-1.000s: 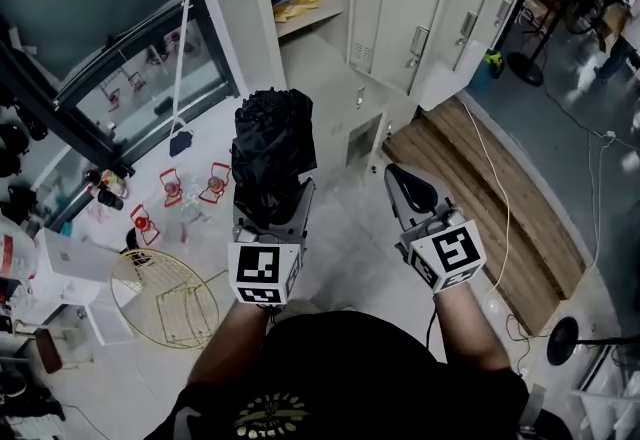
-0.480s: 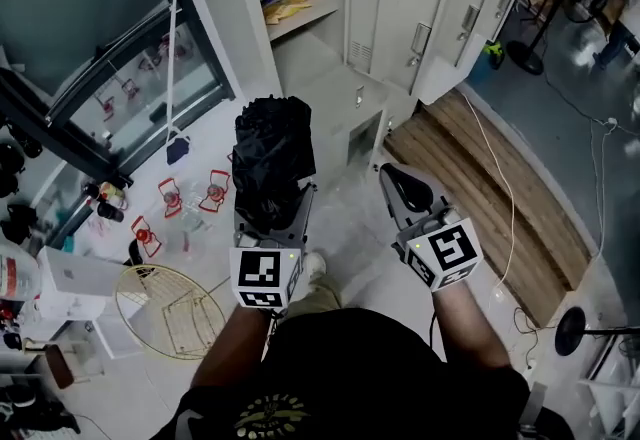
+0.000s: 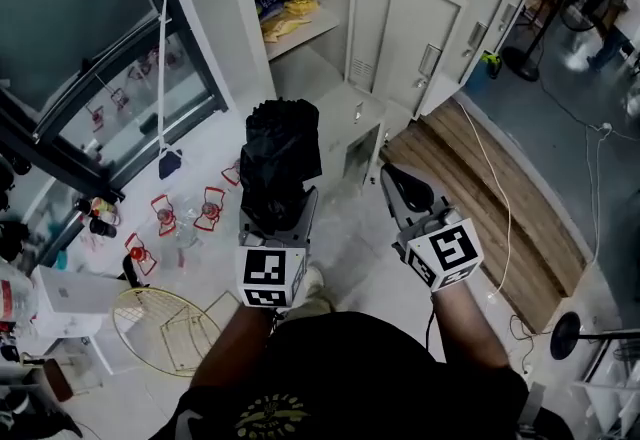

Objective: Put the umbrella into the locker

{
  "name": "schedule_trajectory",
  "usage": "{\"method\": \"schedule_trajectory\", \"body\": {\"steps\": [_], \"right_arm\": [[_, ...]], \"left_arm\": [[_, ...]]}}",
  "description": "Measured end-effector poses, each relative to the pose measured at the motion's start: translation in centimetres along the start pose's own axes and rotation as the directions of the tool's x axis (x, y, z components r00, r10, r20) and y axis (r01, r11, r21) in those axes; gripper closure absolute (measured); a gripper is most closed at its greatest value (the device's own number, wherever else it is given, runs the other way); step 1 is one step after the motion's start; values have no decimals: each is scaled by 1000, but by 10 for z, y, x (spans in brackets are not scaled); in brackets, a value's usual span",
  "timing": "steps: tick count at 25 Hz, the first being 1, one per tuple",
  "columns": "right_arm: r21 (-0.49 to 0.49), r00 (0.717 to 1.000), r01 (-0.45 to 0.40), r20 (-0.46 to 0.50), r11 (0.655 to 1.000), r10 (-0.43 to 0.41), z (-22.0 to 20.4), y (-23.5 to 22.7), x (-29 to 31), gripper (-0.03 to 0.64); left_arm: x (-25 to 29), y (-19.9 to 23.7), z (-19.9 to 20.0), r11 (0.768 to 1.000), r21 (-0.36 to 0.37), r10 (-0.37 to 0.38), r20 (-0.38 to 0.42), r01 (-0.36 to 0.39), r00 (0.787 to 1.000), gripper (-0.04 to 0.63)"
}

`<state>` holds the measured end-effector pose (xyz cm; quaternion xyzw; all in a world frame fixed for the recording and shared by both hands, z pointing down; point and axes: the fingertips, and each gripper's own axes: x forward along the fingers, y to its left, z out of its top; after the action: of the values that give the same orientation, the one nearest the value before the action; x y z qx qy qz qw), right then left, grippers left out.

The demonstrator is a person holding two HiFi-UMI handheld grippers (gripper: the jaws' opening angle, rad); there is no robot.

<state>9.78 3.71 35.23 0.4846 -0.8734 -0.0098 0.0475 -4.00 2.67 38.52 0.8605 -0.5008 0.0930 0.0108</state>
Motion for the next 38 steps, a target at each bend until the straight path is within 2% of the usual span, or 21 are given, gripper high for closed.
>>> {"method": "schedule_trajectory", "body": {"steps": [10, 14, 18, 25, 30, 34, 38], "right_arm": [[8, 999, -32, -11, 999, 33, -3, -7, 58, 588], [5, 999, -29, -17, 1000, 29, -2, -12, 75, 588], [-2, 1000, -20, -22, 1000, 20, 1, -16, 88, 588], [-47, 999, -32, -32, 998, 30, 13, -13, 119, 587], [-57, 999, -41, -39, 998, 38, 18, -9, 139, 588], [-64, 999, -25, -46, 998, 22, 18, -11, 151, 587], [-65, 1000, -9, -26, 998, 8, 25, -14, 161, 586]], "left_arm": [[35, 26, -6, 998, -58, -8, -25, 6, 1000, 330], [50, 37, -10, 999, -28, -24, -27, 24, 999, 330], [59, 45, -14, 999, -32, -38, -46, 37, 998, 331], [78, 64, -7, 997, -43, -64, -27, 63, 998, 331], [90, 75, -7, 996, -25, -86, -20, 85, 996, 331], [100, 82, -10, 992, -44, -115, -22, 114, 993, 331], [112, 87, -9, 989, -34, -142, -14, 141, 990, 330]]}}
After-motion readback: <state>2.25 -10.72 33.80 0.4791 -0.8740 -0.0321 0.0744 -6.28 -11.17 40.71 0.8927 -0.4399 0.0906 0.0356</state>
